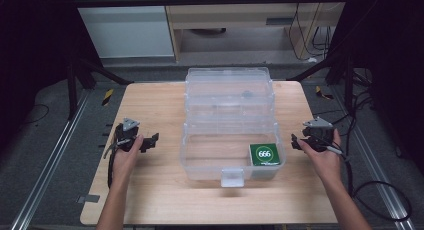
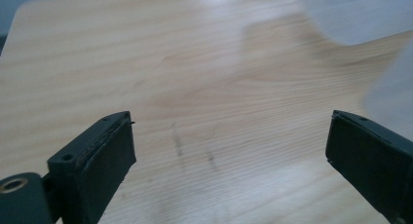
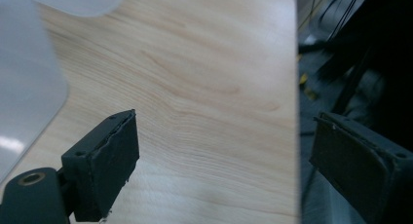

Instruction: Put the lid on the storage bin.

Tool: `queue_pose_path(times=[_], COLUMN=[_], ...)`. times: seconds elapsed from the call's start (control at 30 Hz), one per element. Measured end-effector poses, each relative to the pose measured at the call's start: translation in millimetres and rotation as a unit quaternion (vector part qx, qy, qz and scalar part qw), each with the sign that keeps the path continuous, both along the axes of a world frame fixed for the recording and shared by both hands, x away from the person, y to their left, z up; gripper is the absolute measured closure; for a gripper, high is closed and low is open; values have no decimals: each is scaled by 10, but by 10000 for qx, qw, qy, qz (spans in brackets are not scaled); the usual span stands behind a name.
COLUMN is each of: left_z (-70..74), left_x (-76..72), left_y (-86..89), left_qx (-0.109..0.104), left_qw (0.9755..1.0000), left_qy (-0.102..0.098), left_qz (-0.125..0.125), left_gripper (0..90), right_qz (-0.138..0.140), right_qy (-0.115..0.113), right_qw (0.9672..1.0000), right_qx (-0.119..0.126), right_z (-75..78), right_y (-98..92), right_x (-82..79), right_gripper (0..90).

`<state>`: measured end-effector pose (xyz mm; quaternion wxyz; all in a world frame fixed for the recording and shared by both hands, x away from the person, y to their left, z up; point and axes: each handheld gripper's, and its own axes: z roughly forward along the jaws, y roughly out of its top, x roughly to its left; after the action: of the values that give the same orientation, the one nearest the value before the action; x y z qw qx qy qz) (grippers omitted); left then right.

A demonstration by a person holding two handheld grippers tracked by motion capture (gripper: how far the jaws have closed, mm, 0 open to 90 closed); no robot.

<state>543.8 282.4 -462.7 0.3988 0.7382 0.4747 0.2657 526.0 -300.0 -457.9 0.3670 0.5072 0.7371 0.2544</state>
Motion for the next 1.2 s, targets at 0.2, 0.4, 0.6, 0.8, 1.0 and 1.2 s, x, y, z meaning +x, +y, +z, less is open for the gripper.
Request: queue_pose_path(times=[0.2, 0.4, 0.6, 0.8, 1.0, 1.2], left_z=[285, 523, 771, 943, 1030, 1105], left_x=[-281, -407, -652, -804, -846, -873], left_y=[-307, -444, -691, -861, -1031, -1273], left_qx=[369, 779, 1591, 1412, 1336, 1540], left_qw=[9946, 9868, 9720, 9692, 9617, 9507], left_qy=[-226, 68, 159, -7, 130, 92], left_qz=[-948, -1417, -1720, -2017, -2392, -2691], left_gripper=[24, 38, 36, 17, 25, 32], right_qz=[648, 1518, 2151, 2529, 2765, 3024], right_qy=[-278, -79, 34, 94, 155, 256], right_qw=[9959, 9862, 9737, 9635, 9546, 9440], right_qx=[-574, -654, -756, -872, -1093, -1292], right_z=[555, 984, 1150, 1375, 1621, 1710], right_y=[122, 339, 551, 724, 873, 1036], right_x=[-279, -305, -176, -77, -38, 49], right_gripper=[116, 135, 125, 112, 81, 105])
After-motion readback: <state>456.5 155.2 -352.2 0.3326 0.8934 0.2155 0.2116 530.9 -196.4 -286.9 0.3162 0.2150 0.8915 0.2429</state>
